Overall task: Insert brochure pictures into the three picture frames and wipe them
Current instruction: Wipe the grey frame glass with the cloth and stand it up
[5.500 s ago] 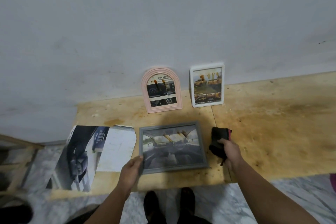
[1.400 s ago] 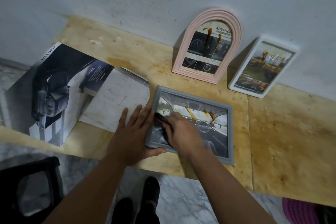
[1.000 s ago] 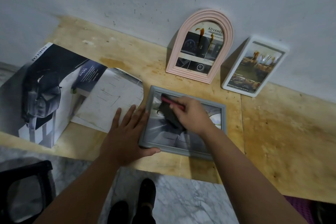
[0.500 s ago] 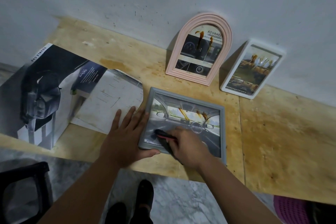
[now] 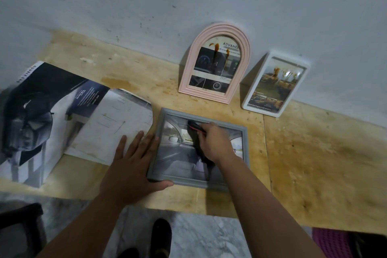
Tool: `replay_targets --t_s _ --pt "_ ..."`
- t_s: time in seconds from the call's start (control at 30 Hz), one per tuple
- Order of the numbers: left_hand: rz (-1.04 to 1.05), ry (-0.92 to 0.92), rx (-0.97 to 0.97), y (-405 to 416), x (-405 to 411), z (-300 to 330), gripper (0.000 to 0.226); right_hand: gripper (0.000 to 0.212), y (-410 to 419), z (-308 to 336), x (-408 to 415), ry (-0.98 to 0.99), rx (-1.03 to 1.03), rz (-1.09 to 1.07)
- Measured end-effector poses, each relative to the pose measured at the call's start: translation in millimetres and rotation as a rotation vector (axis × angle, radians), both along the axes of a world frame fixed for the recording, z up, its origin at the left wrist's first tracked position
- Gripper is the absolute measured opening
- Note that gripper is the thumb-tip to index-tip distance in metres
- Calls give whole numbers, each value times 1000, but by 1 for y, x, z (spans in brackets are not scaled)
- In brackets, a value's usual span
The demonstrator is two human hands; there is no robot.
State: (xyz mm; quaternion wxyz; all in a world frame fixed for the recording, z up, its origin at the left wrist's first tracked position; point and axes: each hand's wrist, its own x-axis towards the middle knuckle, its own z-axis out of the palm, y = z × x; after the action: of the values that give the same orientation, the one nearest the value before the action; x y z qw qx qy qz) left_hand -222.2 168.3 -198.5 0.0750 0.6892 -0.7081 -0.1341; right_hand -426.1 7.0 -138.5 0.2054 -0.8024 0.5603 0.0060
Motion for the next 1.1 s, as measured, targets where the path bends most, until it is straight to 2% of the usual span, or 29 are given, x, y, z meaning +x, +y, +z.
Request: replay_targets --t_s 0.23,0.37,0.47,0.53,0.57,0.63,0.7,0.87,1.1 --pt "3 -8 -10 1 -1 0 127 24 33 8 -16 -24 85 173" --pt "-8 -19 -21 0 -1 1 125 28 52 13 -25 -33 105 190" --pt "-1 -18 -18 1 0 0 125 25 46 21 -26 38 245 219" --pt "1 -9 -13 1 1 0 125 23 31 29 -24 -17 322 148" --pt "-1 -7 -8 1 1 0 125 23 21 32 -23 -81 313 71" --pt "-1 -5 -4 1 1 0 125 24 3 31 -23 -163 160 -66" --pt "4 -10 1 0 0 -1 126 26 -7 23 -22 -123 23 -90" --pt "0 -15 -2 1 0 1 126 28 10 3 -21 -63 50 -33" --pt "-3 -8 7 1 0 1 126 22 42 14 -30 -50 152 80"
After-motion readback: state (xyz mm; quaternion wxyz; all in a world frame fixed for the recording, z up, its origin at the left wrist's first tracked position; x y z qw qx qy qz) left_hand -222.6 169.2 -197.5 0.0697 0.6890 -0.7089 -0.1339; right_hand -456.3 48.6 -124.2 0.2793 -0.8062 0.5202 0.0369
